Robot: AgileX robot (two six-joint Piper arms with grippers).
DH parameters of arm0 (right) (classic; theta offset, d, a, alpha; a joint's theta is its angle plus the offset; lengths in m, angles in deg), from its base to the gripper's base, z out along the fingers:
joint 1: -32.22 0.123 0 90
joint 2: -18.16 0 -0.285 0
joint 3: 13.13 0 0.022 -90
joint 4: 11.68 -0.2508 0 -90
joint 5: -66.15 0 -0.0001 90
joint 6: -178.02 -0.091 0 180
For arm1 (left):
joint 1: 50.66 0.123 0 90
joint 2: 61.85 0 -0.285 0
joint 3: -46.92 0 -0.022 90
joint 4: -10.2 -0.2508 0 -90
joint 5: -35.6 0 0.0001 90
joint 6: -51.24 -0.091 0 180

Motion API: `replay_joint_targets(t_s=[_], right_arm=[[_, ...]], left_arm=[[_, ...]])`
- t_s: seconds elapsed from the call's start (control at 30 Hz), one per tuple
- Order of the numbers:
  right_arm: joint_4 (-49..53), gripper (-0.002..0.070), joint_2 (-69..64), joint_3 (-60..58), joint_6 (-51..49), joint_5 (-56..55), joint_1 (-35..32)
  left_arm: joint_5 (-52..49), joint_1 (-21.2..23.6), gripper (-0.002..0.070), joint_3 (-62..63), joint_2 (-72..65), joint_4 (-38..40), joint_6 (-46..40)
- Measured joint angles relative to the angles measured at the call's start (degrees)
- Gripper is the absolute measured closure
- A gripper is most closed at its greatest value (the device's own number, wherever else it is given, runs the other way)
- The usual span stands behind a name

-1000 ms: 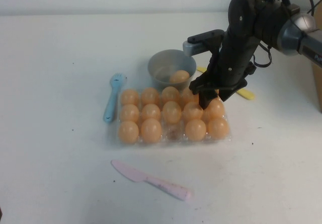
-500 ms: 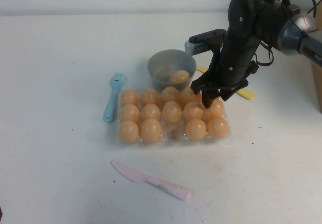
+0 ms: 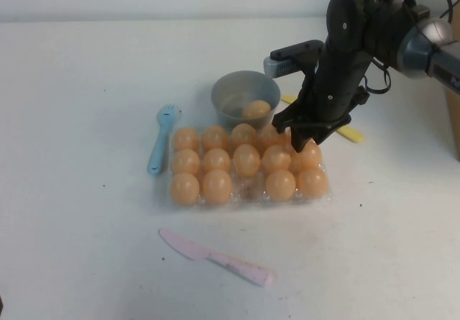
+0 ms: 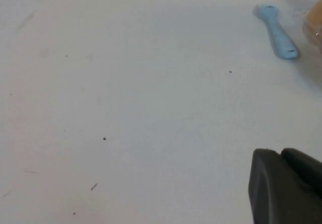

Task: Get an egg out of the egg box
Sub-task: Pick up the egg from the plastic box

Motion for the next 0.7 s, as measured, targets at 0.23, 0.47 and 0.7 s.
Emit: replay_joint_targets(t_s=[0.23,0.47,0.7], right_arm=[[0.22,0.0418,2.57,0.0,0.0,0.0,0.0],[0.22,0.0335,5.37,0.0,0.0,0.04,0.0],[0.22,0.02,5.52,-4.05,-0.42,0.13,0.0]], left_arm=[[0.0,0.0,0.0678,0.0,0.0,0.0,0.0],[0.0,0.0,0.0678,0.0,0.0,0.0,0.0],[0.0,0.0,0.0678,0.0,0.0,0.0,0.0]])
